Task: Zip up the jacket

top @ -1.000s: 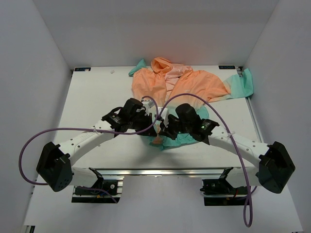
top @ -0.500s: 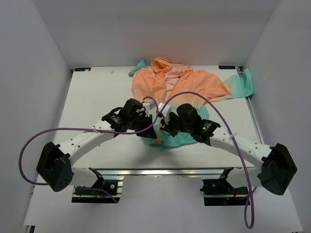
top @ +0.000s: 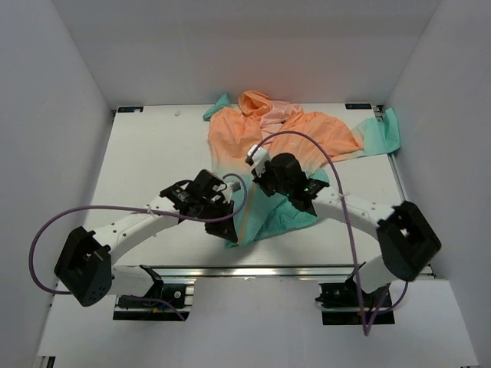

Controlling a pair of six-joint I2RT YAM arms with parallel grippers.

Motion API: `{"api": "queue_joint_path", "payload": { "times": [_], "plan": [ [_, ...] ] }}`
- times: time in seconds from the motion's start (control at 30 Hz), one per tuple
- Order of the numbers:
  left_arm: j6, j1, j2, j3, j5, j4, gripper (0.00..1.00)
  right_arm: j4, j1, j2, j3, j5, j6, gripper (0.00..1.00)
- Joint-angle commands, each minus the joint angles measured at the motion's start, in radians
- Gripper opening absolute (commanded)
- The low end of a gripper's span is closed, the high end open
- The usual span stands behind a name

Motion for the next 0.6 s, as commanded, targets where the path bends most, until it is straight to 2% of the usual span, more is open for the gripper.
{"api": "queue_joint_path", "payload": {
  "times": [0.0, 0.17, 0.2, 0.3, 0.33, 0.4, 0.43, 0.53, 0.57],
  "plan": [
    [-0.025, -0.009, -0.058, -0.084, 0.092, -0.108, 0.0, 0.196, -0.108, 0.115, 0.124, 0.096, -0.026, 0.0],
    [-0.082, -0.009, -0.089, -0.2, 0.165, -0.025, 0.0, 0.215, -0.241, 0.413, 0.371, 0.112, -0.055, 0.0],
    [-0.089, -0.009, -0.09, -0.229, 0.17, -0.013, 0.0, 0.204, -0.261, 0.46, 0.493, 0.112, -0.061, 0.0],
    [-0.103, -0.009, -0.084, -0.265, 0.172, 0.001, 0.0, 0.141, -0.336, 0.675, 0.708, 0.103, -0.055, 0.0],
    [-0.105, -0.01, -0.08, -0.271, 0.169, 0.001, 0.0, 0.088, -0.353, 0.782, 0.871, 0.099, -0.05, 0.0],
    [-0.106, -0.01, -0.076, -0.282, 0.165, 0.001, 0.0, 0.063, -0.387, 0.887, 1.022, 0.106, -0.053, 0.0],
    [-0.112, -0.009, -0.078, -0.286, 0.167, 0.013, 0.0, 0.036, -0.398, 0.998, 1.199, 0.111, -0.058, 0.0],
    [-0.125, -0.01, -0.076, -0.291, 0.165, 0.013, 0.0, -0.014, -0.436, 1.172, 1.452, 0.111, -0.052, 0.0],
    [-0.131, -0.01, -0.076, -0.294, 0.167, 0.013, 0.0, 0.009, -0.441, 1.192, 1.465, 0.103, -0.052, 0.0]
  ]
}}
